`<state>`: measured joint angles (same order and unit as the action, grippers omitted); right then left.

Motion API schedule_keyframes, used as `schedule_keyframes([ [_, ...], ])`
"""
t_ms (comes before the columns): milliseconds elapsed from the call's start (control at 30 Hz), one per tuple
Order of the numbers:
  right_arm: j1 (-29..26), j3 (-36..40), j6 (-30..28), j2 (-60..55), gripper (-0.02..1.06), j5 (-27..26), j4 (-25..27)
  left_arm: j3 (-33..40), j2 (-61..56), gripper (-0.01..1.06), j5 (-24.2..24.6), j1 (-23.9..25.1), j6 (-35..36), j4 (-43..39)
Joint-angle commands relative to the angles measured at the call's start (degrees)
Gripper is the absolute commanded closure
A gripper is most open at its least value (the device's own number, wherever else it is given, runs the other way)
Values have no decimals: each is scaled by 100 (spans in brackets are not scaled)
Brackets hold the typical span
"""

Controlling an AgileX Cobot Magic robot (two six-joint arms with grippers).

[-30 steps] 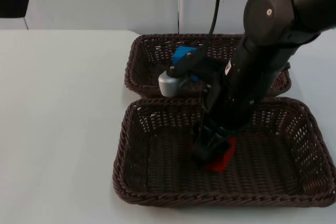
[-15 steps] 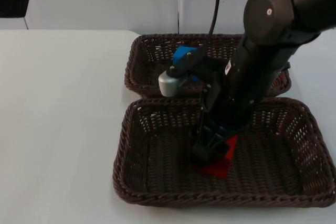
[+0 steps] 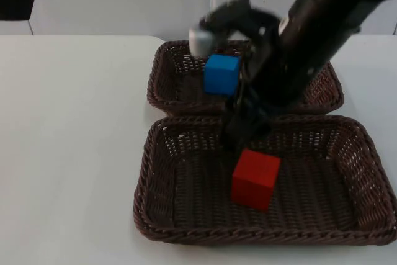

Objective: Pick up one cube with the left hand and place it into the upper basket. Pick up one cube with the right hand and place it into the lower basket.

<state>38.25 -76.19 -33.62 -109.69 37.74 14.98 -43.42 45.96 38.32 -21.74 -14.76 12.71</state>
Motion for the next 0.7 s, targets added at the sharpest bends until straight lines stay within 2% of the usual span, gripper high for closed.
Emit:
schedule_keyframes([
  [0, 29, -5, -30, 311, 40, 28, 74, 24, -25, 25, -11, -14, 11, -14],
  [133, 29, -5, 26, 692, 40, 28, 227, 24, -25, 25, -11, -14, 11, -14],
  [233, 29, -5, 280, 1084, 40, 16, 227, 24, -25, 25, -11, -14, 11, -14],
  [667, 29, -5, 584, 2276, 40, 16, 206, 24, -25, 25, -13, -14, 2, -35],
])
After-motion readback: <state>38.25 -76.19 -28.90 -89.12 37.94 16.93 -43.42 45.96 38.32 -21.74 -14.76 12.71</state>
